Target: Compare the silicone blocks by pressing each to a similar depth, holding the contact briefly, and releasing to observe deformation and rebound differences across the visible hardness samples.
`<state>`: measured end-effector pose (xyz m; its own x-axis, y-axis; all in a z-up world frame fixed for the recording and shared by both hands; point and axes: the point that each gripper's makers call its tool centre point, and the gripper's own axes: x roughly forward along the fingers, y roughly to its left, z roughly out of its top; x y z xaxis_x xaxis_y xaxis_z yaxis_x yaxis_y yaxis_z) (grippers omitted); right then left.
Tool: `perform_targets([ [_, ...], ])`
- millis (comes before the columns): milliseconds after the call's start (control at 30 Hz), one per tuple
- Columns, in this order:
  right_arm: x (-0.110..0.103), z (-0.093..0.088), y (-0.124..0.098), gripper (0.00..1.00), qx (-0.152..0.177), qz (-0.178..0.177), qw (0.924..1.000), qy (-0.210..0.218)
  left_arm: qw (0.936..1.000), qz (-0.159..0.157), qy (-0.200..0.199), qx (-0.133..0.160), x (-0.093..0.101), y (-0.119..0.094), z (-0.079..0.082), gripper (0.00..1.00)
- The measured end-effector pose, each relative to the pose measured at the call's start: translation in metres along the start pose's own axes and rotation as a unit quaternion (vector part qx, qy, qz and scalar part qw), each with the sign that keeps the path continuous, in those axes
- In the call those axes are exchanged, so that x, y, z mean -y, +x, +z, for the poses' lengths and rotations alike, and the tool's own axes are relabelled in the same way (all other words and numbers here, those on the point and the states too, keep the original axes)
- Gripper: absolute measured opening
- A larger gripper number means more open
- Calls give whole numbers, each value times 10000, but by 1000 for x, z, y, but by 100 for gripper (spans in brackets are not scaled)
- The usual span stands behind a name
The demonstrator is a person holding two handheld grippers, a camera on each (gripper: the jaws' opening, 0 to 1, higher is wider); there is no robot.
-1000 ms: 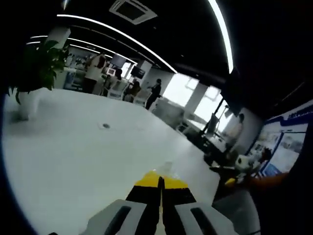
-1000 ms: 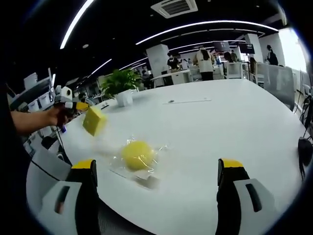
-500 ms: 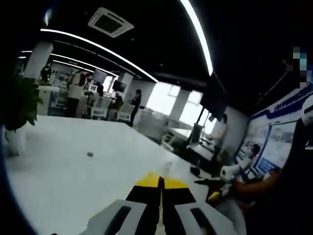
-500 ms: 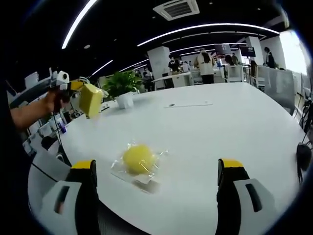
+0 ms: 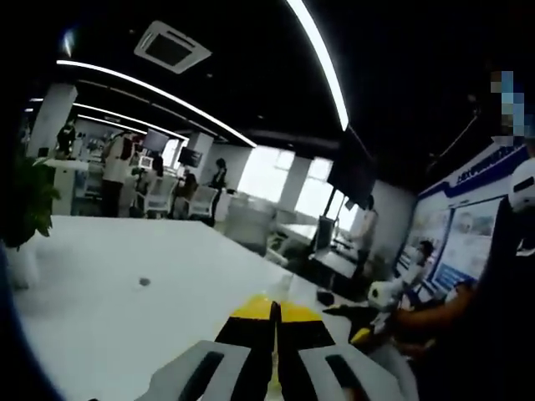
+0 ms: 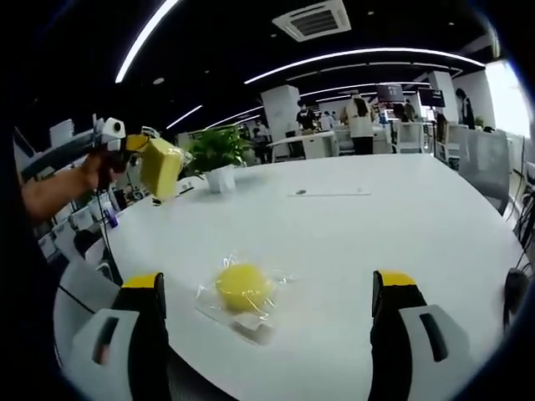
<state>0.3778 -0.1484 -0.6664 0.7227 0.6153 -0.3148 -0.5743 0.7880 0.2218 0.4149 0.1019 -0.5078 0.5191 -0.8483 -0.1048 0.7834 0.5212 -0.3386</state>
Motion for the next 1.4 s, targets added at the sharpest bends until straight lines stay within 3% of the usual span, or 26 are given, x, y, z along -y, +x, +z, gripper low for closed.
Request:
perform_targets([
  [400,-1,9,0,96,82,83,9999,-3,9997,-180,146,34,11,2,11,0],
  [567,-13,17,2,96,147,346,9993,-74,9995,-259,142,56,15,2,14,0],
  [967,-40,63,8,96,481,793,9950,-374,9977,-621,163,236,42,3,29,0],
  [1133,-60,86,13,96,568,1095,9905,-603,9966,-771,111,258,50,5,31,0],
  [1400,-87,107,25,96,579,1600,9824,-769,9943,-1040,185,146,61,8,25,0],
])
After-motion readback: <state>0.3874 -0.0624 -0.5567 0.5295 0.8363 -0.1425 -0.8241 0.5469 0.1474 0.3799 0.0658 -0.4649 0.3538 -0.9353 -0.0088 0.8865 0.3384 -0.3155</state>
